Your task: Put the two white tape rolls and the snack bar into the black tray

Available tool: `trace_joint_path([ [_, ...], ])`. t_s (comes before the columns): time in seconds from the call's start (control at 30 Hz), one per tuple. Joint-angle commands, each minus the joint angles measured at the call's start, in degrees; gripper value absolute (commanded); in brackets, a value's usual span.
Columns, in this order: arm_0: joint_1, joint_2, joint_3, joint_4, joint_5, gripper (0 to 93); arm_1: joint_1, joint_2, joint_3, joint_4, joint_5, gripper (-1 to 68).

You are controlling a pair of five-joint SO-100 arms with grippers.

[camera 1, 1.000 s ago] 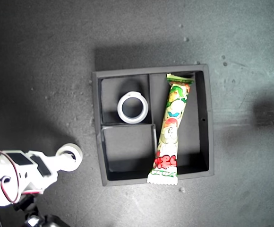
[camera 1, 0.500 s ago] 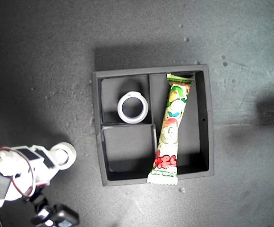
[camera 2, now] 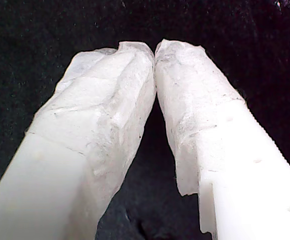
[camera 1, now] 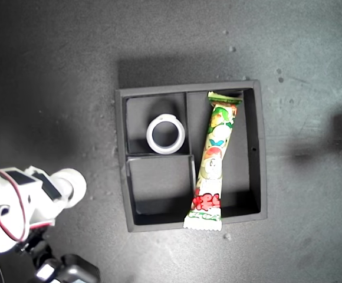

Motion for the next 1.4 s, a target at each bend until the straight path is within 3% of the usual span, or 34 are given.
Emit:
trace_joint_path([
  [0.0,-2.3,-1.1,-13.2,3.2,5.2,0.0,0.3,0.4,1.5,-0.4,-1.1,-0.4],
  [0.2,-2.8,-27.2,-38.8,4.7,10.1,0.0,-1.4,0.4,1.5,0.2,0.2,-0.4],
  [0.27,-1.8,-41.4,-55.3,10.5,10.5,0.0,-2.0,0.4,1.5,0.3,0.4,-0.4],
  [0.37,-0.7,-69.5,-99.1,25.9,11.1,0.0,-2.2,0.4,1.5,0.4,0.4,-0.4],
  [0.97,0.1,-68.6,-93.5,25.5,10.0,0.8,-2.2,0.4,1.5,0.4,0.1,-0.4],
  [1.17,0.4,-65.6,-88.9,25.5,9.8,16.3,-2.2,0.4,1.5,0.4,-0.1,-0.4],
  [1.37,0.4,-61.8,-84.6,25.5,10.5,22.4,-2.1,0.4,1.5,0.3,-0.3,-0.4],
])
